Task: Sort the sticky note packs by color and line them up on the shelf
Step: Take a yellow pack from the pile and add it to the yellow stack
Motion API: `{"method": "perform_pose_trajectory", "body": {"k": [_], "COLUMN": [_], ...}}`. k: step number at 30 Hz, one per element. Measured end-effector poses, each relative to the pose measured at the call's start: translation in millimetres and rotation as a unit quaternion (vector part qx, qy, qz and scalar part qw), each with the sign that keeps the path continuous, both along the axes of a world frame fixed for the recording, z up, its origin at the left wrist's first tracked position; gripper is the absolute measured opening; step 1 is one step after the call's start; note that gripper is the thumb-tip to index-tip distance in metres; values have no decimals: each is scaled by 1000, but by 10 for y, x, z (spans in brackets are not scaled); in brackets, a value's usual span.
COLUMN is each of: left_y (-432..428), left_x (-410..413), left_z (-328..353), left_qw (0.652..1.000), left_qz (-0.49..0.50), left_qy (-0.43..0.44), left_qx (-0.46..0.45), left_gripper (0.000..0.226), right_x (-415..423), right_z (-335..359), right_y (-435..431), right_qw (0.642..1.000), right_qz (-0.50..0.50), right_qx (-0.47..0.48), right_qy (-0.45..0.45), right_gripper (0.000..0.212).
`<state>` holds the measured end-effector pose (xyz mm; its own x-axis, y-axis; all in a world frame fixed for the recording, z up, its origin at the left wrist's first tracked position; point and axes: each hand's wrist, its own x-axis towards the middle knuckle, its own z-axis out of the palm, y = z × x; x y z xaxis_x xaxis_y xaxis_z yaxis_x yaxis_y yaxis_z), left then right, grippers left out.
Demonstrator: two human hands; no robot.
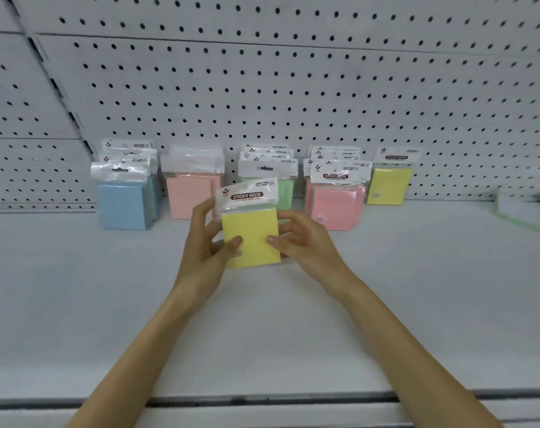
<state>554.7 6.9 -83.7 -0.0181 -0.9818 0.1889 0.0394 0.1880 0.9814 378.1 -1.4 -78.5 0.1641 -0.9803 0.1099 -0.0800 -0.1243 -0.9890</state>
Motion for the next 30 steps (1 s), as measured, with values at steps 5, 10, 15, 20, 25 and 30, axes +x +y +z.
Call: {"method": "perform_pose_trajectory", "body": {"k": [5,10,15,20,25,30], "left_y": [-83,-191,-366,-500,-518,-515], "left_x": [-723,-1412,-1582,-1549,-1536,-1556], "left_z": [12,-42,-173,-328,-368,-369], "left_qw": [996,985,940,915,905,897], "left_qz": [-83,-85,46,98,80,82], "left_qy": [-32,-128,-284,-345,-377,-392], "left_qx": [-28,-74,-183,-183,-181,-188], "left_gripper": [55,54,45,30,41,43], "right_x": [-691,-1456,-2228,-2602,-2507,-2449], "right_z": [32,8,-77,-153,-184,-243], "right_y": [112,159,-8,-338,-707,-907], "right_qw": [997,994,978,966,960,957], "right_qz": [-49,-85,-175,-200,-204,-205], "right_qx": [-29,-39,-32,-50,-88,-135], "right_qy": [45,59,109,154,173,156], "right_gripper": [42,34,35,38,44,50]}}
